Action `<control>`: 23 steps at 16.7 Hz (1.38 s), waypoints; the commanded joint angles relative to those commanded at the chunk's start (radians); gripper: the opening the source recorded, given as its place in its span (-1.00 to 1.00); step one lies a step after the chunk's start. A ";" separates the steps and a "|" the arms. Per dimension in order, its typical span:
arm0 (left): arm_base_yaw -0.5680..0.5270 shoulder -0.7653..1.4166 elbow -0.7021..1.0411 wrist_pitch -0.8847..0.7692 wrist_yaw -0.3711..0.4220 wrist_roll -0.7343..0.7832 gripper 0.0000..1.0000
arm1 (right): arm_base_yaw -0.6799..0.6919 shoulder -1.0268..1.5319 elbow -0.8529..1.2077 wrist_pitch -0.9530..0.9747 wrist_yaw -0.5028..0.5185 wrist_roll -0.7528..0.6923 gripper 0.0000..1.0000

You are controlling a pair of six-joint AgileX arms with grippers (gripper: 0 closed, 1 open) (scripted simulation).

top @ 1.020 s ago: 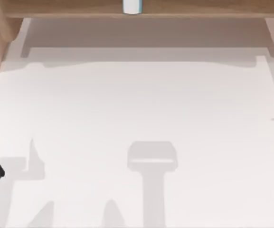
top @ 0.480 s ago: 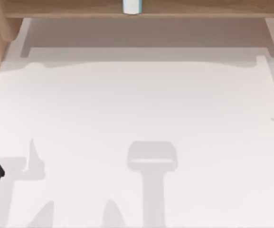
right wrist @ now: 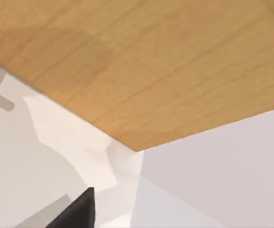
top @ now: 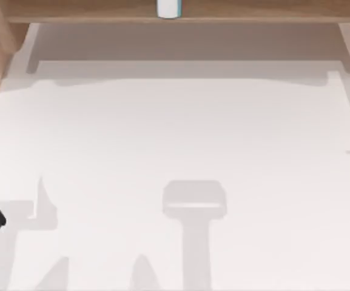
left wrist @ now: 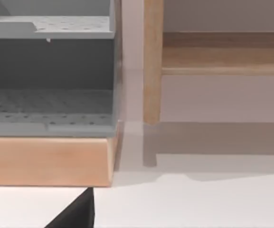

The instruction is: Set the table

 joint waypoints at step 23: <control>0.000 0.000 0.000 0.000 0.000 0.000 1.00 | 0.073 0.227 -0.239 1.049 -0.308 -0.388 1.00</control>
